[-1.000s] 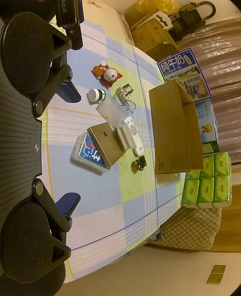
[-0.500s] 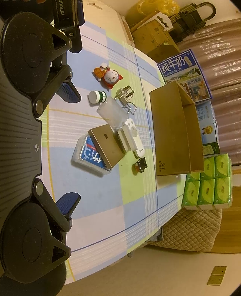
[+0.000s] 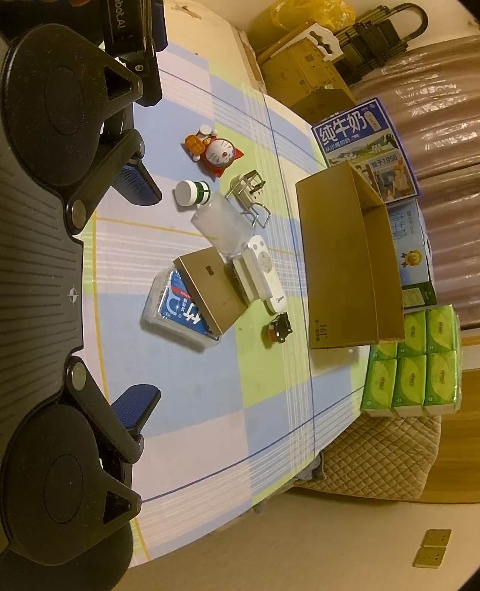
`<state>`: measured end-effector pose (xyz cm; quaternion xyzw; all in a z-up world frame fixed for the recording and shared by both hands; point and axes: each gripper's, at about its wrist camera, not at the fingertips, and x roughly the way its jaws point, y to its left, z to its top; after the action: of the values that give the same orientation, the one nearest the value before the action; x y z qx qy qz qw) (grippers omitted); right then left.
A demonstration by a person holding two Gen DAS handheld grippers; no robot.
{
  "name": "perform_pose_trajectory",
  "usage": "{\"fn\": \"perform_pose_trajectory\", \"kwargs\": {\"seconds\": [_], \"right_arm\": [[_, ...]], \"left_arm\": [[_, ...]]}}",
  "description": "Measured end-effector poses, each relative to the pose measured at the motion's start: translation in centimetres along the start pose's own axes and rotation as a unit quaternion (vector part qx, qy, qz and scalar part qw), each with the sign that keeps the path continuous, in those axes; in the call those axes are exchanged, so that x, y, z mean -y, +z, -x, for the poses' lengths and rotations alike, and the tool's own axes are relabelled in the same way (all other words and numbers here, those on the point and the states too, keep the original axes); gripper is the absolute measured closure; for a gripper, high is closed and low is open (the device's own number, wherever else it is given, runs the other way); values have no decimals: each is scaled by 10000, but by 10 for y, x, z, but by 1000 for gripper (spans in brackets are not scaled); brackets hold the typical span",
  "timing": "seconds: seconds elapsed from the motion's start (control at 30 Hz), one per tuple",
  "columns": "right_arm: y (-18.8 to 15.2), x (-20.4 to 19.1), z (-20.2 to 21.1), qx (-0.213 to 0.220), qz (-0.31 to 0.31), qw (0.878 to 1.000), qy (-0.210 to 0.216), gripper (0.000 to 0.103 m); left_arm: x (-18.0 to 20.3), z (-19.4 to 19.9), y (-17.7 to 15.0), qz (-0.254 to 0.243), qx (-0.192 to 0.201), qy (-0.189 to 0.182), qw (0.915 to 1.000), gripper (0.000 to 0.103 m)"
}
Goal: Organize rigid objects
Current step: 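Move both tools toward the items on the table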
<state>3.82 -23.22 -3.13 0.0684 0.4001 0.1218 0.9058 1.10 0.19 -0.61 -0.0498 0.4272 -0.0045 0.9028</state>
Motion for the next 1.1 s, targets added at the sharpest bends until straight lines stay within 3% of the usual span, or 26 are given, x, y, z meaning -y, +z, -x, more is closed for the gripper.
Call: {"fn": "perform_pose_trajectory", "kwargs": {"seconds": [0.53, 1.1], "right_arm": [[-1, 3, -6, -81, -39, 9999, -50, 2], [-1, 8, -34, -299, -92, 9994, -141, 2]], "left_arm": [[2, -11, 5, -286, -28, -140, 9995, 14], [-11, -57, 21, -698, -335, -311, 9965, 21]]}}
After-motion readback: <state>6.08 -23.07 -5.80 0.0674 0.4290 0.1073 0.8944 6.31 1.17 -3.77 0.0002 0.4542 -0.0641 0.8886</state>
